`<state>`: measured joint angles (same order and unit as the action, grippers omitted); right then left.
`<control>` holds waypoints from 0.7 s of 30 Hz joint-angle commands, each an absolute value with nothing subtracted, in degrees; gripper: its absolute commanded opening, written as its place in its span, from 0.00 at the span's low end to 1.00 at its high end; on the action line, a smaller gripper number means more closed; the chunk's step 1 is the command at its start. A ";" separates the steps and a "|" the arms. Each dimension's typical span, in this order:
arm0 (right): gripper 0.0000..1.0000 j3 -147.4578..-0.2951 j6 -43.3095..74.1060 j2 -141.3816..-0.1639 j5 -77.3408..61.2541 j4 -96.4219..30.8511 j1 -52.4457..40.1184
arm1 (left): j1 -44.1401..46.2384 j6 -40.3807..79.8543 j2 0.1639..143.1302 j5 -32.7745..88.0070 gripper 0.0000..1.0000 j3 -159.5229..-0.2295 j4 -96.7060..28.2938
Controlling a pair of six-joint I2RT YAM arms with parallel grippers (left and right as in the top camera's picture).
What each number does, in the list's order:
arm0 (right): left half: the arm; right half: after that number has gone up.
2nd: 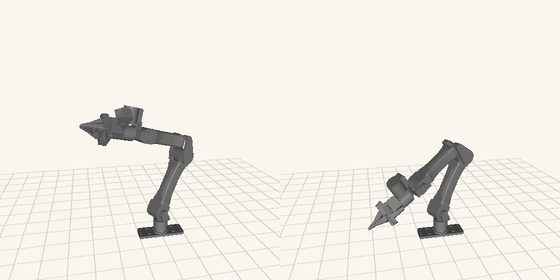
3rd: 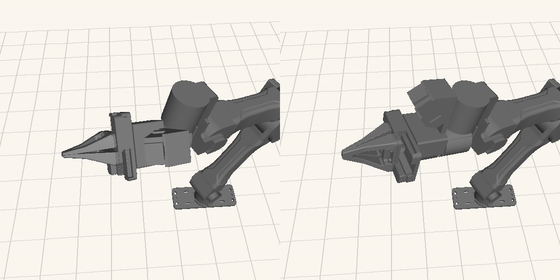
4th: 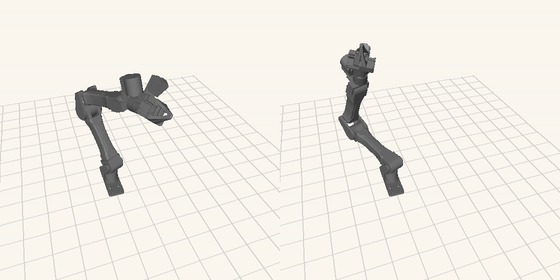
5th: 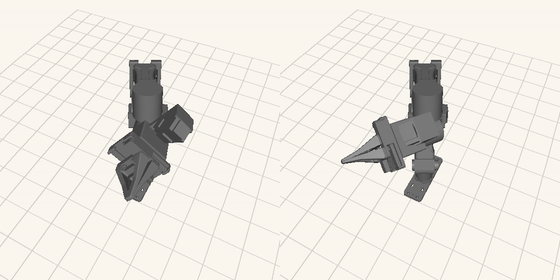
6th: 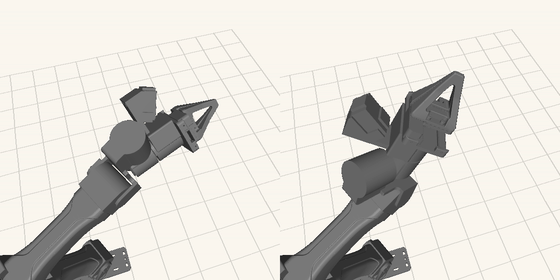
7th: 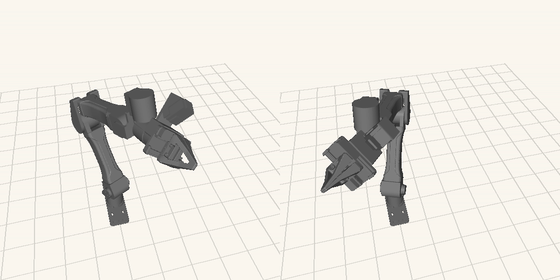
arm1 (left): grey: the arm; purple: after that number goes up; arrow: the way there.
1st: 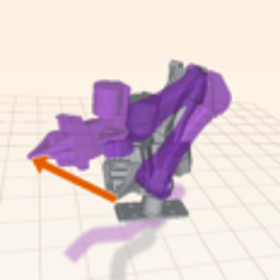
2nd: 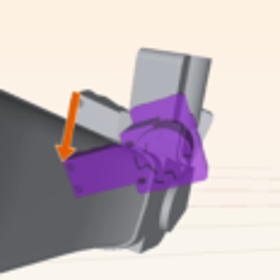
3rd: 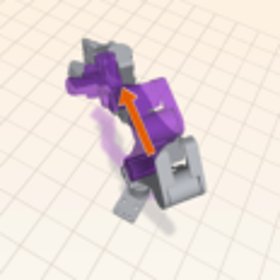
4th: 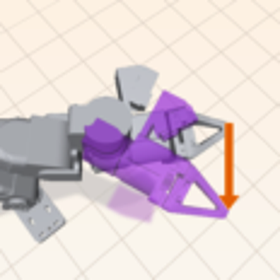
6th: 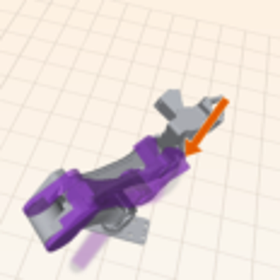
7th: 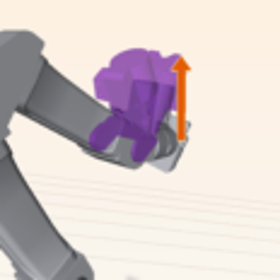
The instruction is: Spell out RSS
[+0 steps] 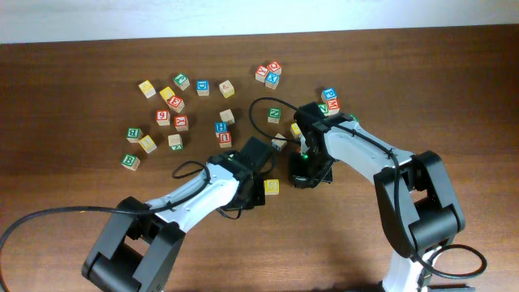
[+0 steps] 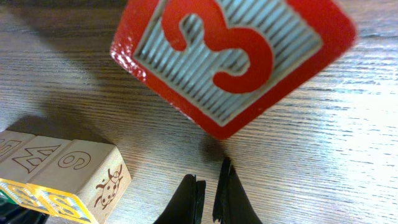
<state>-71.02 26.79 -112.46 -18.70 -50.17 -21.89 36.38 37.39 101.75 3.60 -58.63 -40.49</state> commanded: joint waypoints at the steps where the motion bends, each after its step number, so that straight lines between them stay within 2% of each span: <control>1: 0.04 -71.48 26.39 -113.73 -17.10 -50.13 -22.15 | 36.71 37.69 102.24 6.63 0.00 -58.22 -41.65; 8: 0.05 -71.46 26.39 -113.73 -17.15 -50.57 -22.15 | 36.45 35.92 95.13 5.76 0.00 -58.57 -44.97; 13: 0.05 -71.42 26.39 -113.73 -17.34 -50.61 -22.61 | 30.17 34.65 88.25 -0.56 0.00 -58.76 -45.69; 16: 0.05 -71.42 26.39 -113.73 -17.32 -50.09 -23.70 | 25.47 33.63 88.77 -0.67 0.00 -58.76 -43.94; 21: 0.05 -71.42 27.55 -113.73 -17.28 -48.49 -24.80 | 24.25 32.69 91.15 0.21 0.00 -58.76 -38.20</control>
